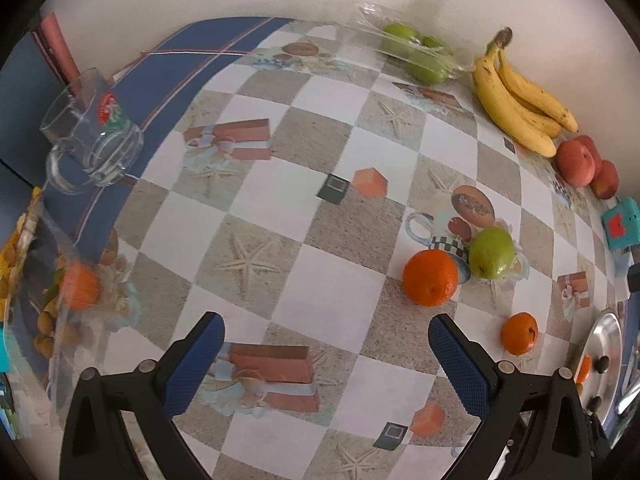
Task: Organize fruits
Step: 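Move the left tool to a mandarin while the right tool approaches a tan fruit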
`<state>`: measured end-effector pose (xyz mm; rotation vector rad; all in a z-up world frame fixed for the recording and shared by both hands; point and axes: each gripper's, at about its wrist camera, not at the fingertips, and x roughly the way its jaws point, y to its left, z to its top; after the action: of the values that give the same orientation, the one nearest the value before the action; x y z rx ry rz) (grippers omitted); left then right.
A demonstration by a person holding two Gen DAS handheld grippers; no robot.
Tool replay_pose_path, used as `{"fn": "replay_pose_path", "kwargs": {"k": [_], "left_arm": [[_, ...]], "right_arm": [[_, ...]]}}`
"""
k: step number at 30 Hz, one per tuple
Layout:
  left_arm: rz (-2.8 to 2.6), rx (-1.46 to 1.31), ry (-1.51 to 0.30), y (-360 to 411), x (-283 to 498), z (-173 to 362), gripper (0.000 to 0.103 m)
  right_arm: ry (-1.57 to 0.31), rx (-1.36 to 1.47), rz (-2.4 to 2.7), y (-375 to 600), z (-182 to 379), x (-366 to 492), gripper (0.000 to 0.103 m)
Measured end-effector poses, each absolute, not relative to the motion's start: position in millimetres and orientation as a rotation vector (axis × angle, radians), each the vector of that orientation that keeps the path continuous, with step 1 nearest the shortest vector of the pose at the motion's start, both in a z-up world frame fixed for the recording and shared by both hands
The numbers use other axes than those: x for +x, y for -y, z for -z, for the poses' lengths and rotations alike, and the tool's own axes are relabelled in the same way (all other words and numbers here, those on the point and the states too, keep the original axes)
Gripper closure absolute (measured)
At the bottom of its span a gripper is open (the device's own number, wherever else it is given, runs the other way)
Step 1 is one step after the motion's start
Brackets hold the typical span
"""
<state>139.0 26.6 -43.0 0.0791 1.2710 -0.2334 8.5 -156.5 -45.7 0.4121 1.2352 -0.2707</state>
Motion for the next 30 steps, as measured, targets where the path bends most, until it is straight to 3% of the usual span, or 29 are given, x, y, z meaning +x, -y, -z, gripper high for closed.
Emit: {"fn": "replay_pose_path", "kwargs": {"k": [26, 30], "left_arm": [[0.411, 0.162, -1.195, 21, 145, 48, 0.0], [0.425, 0.162, -1.212, 25, 149, 54, 0.0]], "right_arm": [[-1.312, 0.337, 0.334, 134, 75, 32, 0.008], [-1.315, 0.345, 0.347, 132, 77, 37, 0.004]]}}
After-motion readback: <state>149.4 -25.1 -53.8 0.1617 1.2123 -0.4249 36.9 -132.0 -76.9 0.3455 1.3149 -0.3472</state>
